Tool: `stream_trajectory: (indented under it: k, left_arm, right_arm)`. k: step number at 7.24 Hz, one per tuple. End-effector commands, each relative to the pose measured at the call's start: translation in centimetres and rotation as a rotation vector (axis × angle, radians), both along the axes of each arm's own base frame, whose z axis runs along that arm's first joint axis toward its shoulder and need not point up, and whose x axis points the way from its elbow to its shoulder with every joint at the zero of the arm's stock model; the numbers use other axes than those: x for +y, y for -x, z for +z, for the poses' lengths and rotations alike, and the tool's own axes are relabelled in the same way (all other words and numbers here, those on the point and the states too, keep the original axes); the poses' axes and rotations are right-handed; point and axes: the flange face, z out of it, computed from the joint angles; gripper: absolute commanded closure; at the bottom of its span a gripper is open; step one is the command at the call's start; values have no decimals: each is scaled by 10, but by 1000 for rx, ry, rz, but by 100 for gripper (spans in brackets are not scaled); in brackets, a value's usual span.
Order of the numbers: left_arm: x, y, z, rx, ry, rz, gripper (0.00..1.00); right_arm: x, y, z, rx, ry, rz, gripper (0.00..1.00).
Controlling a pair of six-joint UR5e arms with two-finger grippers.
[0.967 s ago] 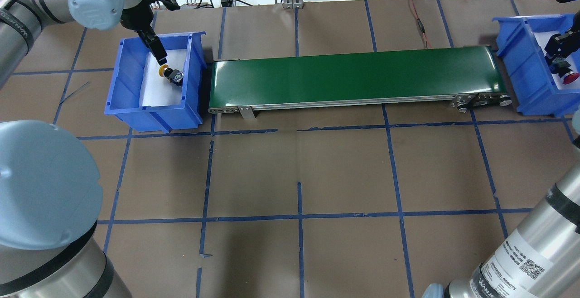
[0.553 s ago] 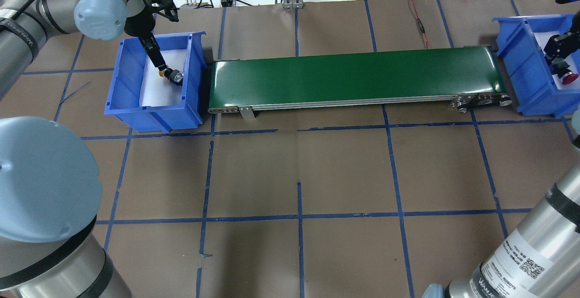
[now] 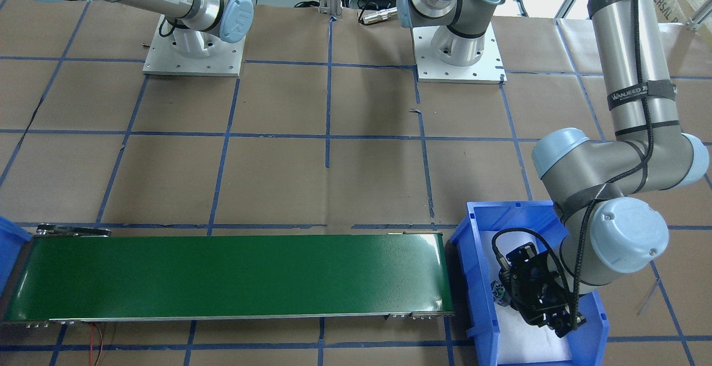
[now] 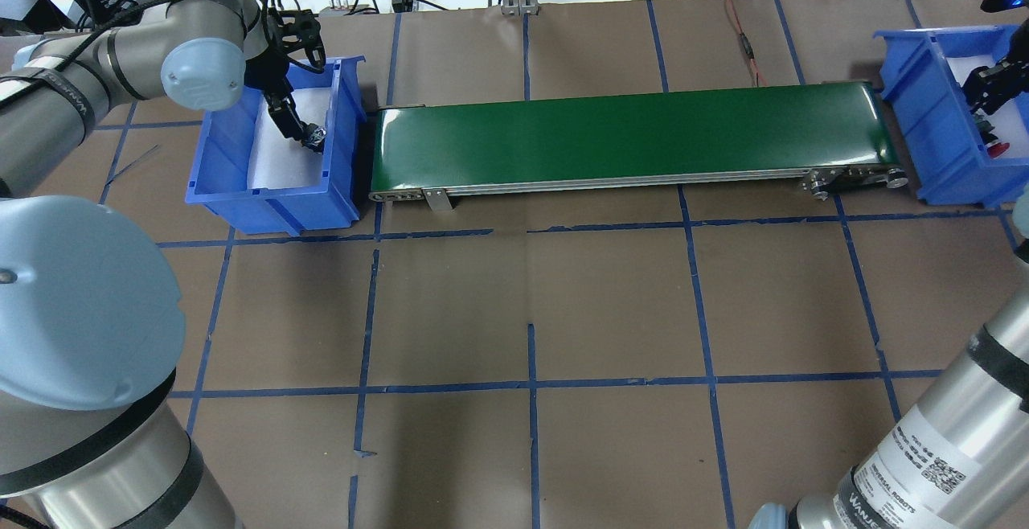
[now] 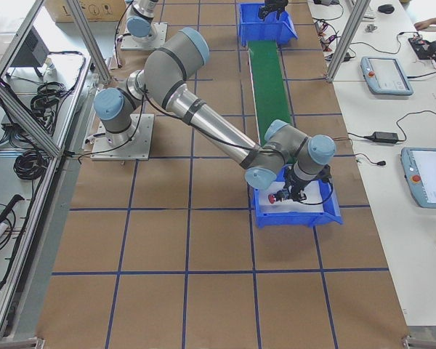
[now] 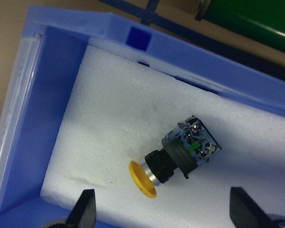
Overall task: Transport two buttons from left to right
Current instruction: 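Grasp the yellow button with left gripper while right arm returns over belt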
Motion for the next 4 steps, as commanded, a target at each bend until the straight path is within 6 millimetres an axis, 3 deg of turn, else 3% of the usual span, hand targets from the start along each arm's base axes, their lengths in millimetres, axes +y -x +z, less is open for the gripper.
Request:
stream_trajectory:
  k: [1, 2, 3, 4]
  left_arm:
    - [3, 1, -8, -1, 5, -10, 0]
    - [4, 3, -2, 1, 14, -14, 0]
    - [4, 6, 5, -2, 23, -30, 0]
    - [5, 8, 3, -8, 17, -97, 0]
  right_arm:
    - [1, -1, 1, 0, 0, 0, 48]
    - [1, -1, 12, 8, 11, 0, 48]
    - [5, -2, 37, 21, 30, 0, 48]
    - [12, -7, 78, 48, 70, 0, 46]
